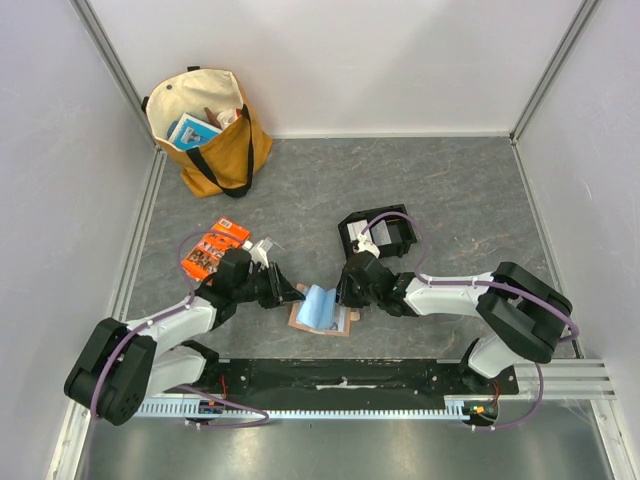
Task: Put the credit cards into the card holder
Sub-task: Turn over the card slot in the card holder.
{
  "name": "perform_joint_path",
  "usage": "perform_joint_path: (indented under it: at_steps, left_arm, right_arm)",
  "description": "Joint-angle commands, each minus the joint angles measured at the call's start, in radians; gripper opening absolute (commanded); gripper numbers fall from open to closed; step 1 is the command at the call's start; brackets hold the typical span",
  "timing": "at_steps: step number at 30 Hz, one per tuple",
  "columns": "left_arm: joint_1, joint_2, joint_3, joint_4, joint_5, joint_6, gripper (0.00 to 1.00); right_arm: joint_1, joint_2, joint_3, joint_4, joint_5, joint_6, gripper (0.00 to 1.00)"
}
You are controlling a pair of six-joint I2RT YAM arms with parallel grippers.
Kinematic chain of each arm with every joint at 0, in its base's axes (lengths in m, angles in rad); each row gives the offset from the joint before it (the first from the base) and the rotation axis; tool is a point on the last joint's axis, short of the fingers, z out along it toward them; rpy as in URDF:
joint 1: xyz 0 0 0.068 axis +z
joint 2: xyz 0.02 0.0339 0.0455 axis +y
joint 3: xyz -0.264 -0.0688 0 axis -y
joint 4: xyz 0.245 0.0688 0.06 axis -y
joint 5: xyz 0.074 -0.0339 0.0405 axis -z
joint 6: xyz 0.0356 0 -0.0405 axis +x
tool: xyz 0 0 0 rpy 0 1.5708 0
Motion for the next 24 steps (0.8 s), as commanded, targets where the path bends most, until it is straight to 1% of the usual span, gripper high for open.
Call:
perform_joint_path:
  at_steps: [1,6,8,9,10,11,16,18,20,23,24]
  left_arm:
    - [-0.002,0.004,-0.007,0.067,0.047,-0.040,0.26]
    - [-0.002,0.016,-0.001,0.059,0.059,-0.023,0.18]
    - [-0.002,0.028,0.020,-0.014,0.032,-0.003,0.10]
    - [-0.003,0.033,0.030,-0.046,0.007,0.001,0.08]
    - [-0.002,0.042,0.036,-0.074,-0.011,0.006,0.03]
    - [-0.003,0.049,0.039,-0.091,-0.026,0.011,0.02]
    - [-0.002,0.034,0.028,-0.125,-0.079,0.006,0.02]
    - [-0.002,0.020,0.021,-0.139,-0.100,-0.009,0.02]
    - [-0.002,0.007,0.014,-0.150,-0.122,-0.017,0.02]
    - [-0.002,-0.021,0.005,-0.148,-0.125,-0.031,0.02]
    - [-0.002,-0.026,0.004,-0.148,-0.126,-0.037,0.02]
  right_arm:
    - [-0.004,0.051,-0.030,-0.142,0.049,-0.035,0.25]
    - [-0.004,0.039,-0.025,-0.135,0.039,-0.041,0.24]
    - [-0.006,0.013,-0.027,-0.112,0.024,-0.046,0.24]
    - [-0.004,-0.002,-0.033,-0.104,0.015,-0.046,0.24]
    - [-0.004,-0.018,-0.034,-0.071,0.009,-0.046,0.25]
    - [-0.004,-0.030,-0.028,-0.063,0.001,-0.050,0.26]
    - [-0.001,-0.028,0.027,-0.082,-0.027,-0.072,0.27]
    - [-0.004,-0.048,0.047,-0.087,-0.013,-0.083,0.28]
    - [-0.018,-0.093,0.084,-0.144,0.024,-0.109,0.29]
    - [-0.091,-0.172,0.151,-0.213,0.059,-0.174,0.35]
    - [-0.123,-0.192,0.180,-0.233,0.073,-0.204,0.41]
